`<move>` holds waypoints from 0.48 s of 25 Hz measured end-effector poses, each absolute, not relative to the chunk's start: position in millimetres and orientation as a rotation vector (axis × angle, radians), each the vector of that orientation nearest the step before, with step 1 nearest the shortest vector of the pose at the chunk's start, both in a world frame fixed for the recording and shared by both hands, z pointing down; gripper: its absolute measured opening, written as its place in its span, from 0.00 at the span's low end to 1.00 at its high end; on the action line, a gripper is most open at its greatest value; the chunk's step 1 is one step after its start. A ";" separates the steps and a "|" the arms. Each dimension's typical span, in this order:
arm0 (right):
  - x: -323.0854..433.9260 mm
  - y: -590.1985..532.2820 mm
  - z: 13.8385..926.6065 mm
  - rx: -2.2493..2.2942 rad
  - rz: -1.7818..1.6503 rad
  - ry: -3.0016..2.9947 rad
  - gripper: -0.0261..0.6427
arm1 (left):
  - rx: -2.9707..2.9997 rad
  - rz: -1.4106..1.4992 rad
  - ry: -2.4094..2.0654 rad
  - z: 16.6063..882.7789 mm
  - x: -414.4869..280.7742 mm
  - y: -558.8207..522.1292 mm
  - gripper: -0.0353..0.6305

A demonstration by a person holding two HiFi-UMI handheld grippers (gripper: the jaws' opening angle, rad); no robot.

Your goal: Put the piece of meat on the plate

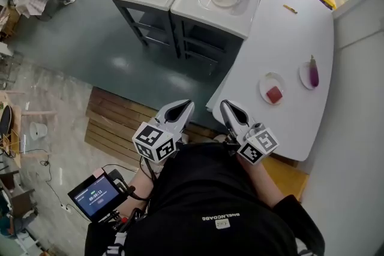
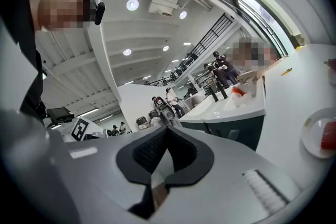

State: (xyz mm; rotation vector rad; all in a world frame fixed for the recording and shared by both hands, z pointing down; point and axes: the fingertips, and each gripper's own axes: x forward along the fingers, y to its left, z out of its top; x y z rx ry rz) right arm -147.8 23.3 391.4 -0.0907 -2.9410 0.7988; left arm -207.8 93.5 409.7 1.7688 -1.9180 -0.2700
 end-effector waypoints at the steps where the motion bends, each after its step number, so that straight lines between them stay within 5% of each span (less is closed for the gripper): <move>1: -156.3 31.6 390.5 -0.117 0.791 -2.933 0.05 | 1.758 -0.280 -1.930 407.7 -214.1 101.6 0.07; 12: -206.6 78.8 401.4 -0.319 0.695 -2.892 0.05 | 1.672 -0.349 -2.031 415.6 -251.6 146.5 0.08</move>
